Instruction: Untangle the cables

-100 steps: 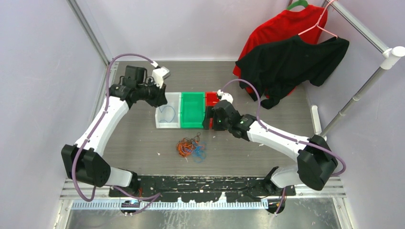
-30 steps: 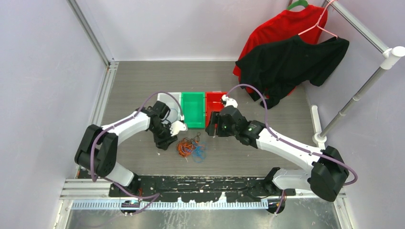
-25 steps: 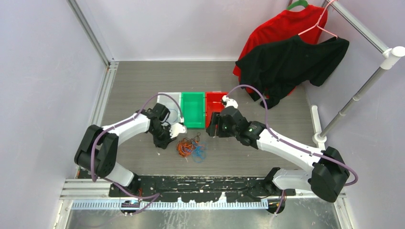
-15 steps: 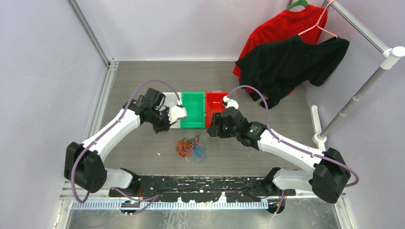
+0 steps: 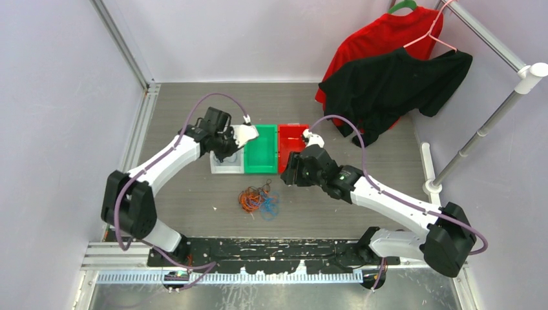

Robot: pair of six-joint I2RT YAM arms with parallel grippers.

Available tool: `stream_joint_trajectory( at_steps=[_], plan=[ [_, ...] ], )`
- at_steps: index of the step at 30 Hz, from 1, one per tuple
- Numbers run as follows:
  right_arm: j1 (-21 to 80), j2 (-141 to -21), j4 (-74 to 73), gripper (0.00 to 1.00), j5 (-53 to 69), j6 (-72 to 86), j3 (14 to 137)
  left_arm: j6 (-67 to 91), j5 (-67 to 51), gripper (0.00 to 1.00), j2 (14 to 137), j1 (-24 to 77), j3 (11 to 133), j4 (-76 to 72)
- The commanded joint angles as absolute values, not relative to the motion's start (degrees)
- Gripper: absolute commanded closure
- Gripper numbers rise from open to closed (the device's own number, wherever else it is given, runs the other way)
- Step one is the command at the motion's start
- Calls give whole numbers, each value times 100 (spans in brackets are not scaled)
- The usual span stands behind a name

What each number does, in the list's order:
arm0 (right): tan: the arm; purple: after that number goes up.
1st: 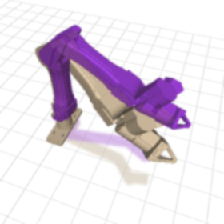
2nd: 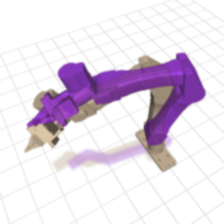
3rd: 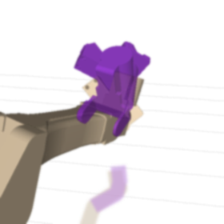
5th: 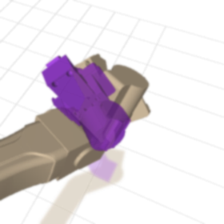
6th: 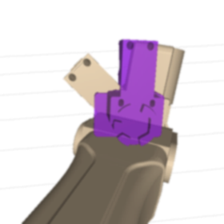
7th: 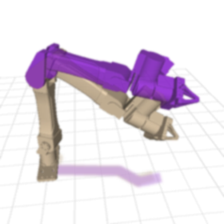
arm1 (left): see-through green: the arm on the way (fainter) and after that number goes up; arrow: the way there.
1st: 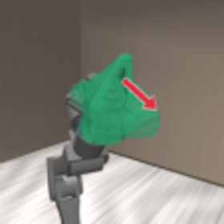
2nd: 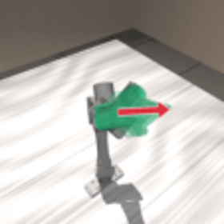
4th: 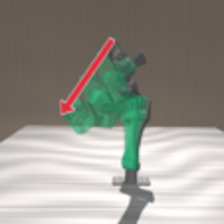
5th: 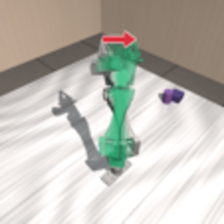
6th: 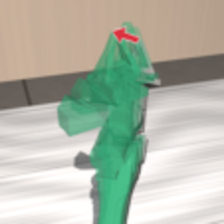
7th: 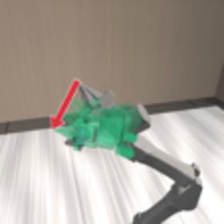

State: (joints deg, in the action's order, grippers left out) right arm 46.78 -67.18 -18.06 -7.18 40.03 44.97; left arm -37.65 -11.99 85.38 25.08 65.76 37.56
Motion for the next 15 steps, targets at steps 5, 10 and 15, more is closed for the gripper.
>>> stream_joint_trajectory(
  at_steps=[5, 10, 15],
  plan=[
    [4689, -6417, -1702, 42, -869, 4070, 4625, -3171, -826, 100, 9526, 2047, 7017, 2345],
    [4691, -6423, -1821, 42, -891, 4022, 4745, -2971, -1137, 100, 9819, 2032, 7044, 2410],
    [4689, -6406, -1826, 41, -890, 4001, 4720, -2942, -1231, 82, 9807, 2035, 7078, 2588]
  ],
)
